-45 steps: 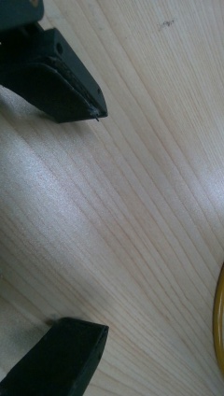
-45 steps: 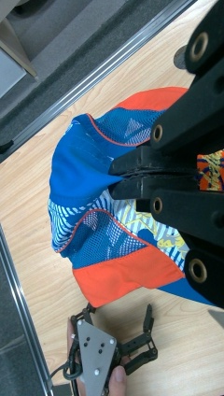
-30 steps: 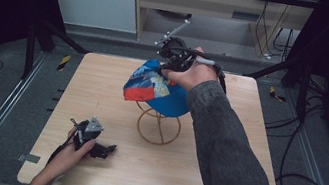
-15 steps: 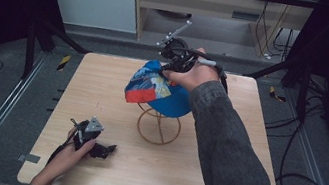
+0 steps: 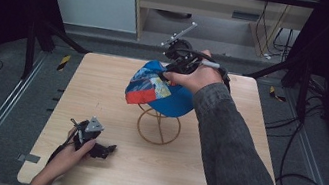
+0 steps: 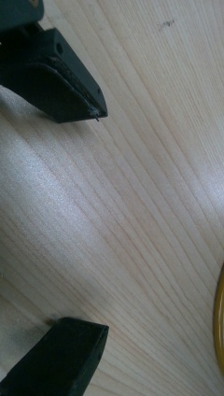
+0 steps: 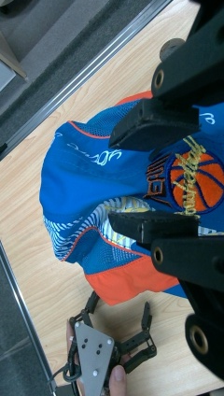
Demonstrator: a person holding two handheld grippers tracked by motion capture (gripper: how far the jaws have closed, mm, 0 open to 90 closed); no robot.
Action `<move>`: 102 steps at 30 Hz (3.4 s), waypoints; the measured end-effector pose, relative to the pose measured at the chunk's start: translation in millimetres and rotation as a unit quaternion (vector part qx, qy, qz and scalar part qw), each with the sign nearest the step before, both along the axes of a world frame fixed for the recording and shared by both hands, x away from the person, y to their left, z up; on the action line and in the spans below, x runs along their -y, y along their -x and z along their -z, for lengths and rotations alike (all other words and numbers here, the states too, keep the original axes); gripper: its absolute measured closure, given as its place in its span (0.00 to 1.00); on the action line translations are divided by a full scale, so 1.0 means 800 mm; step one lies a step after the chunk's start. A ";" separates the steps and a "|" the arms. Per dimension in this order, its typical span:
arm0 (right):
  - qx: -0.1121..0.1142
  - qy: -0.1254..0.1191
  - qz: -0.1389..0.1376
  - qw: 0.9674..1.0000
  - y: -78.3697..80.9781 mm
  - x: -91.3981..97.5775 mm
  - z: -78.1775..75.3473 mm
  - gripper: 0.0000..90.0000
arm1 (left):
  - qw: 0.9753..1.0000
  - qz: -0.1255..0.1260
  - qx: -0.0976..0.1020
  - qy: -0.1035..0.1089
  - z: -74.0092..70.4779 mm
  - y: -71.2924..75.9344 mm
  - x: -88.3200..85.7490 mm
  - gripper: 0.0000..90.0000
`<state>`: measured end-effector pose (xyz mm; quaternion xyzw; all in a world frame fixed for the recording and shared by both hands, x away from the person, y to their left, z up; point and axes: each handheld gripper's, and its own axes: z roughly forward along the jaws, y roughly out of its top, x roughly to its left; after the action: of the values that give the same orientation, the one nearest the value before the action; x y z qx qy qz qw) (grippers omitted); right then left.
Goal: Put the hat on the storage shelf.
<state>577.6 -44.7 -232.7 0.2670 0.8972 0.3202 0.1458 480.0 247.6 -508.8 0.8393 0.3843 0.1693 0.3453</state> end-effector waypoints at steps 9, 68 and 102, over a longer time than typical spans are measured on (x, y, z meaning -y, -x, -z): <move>0.007 -0.015 0.004 1.000 0.006 0.005 -0.005 0.51 | 1.000 0.000 0.000 0.000 0.000 0.000 0.000 0.00; 0.066 -0.120 0.090 0.987 0.080 0.134 -0.012 0.06 | 1.000 0.000 0.001 -0.001 0.000 0.000 0.000 0.00; 0.052 -0.130 0.118 0.983 0.128 0.200 0.048 0.07 | 1.000 -0.001 0.002 0.001 0.000 0.001 0.000 0.00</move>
<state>475.5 -204.8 -270.8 0.3708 0.8013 0.4277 0.1936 479.4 247.7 -509.1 0.8383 0.3849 0.1712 0.3462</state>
